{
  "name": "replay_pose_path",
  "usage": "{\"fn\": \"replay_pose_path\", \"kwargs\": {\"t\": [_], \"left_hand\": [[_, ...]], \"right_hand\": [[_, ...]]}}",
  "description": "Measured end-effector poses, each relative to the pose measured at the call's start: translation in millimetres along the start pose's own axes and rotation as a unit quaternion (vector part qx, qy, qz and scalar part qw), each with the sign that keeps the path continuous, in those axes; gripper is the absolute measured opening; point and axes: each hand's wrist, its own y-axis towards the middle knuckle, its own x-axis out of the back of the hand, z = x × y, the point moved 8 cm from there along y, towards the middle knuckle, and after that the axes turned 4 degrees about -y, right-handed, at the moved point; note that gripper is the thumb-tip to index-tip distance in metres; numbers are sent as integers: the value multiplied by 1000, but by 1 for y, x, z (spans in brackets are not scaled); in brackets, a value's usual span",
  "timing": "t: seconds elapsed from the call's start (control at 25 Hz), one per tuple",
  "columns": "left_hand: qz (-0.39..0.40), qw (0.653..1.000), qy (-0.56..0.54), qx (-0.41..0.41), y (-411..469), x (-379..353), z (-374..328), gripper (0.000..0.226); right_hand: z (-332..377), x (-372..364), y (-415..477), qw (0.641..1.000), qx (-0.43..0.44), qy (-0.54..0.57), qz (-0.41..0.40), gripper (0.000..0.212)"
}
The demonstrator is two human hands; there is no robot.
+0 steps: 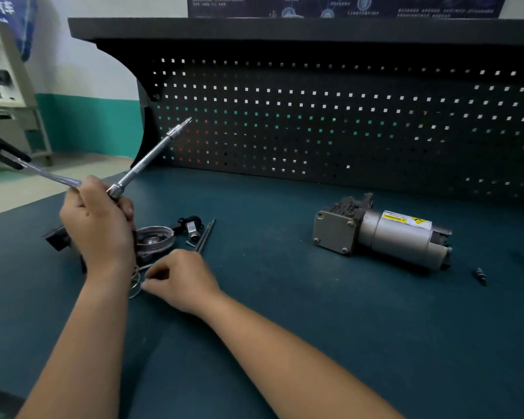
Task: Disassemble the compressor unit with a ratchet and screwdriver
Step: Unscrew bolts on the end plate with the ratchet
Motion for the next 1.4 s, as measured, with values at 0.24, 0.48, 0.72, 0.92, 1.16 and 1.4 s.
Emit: {"fn": "replay_pose_path", "kwargs": {"t": [0.24, 0.48, 0.72, 0.92, 1.16, 1.4], "left_hand": [[8, 1000, 10, -7, 0, -2, 6, 24], [31, 999, 37, -3, -5, -6, 12, 22], [58, 996, 67, 9, -12, -15, 17, 23], [181, 972, 128, 78, -56, -53, 40, 26], [368, 899, 135, 196, -160, -110, 80, 23], [447, 859, 182, 172, -183, -117, 87, 15]], "right_hand": [[-15, -7, 4, 996, -51, -70, -23, 25], [-17, -4, 2, 991, -68, -107, -35, 26], [-18, 1, -4, 994, -66, -69, -55, 29], [-85, 85, -35, 910, -190, 287, -233, 27], [-149, 133, -73, 702, -243, 595, -307, 26], [-165, 133, -84, 694, -275, 580, -326, 17]]}}
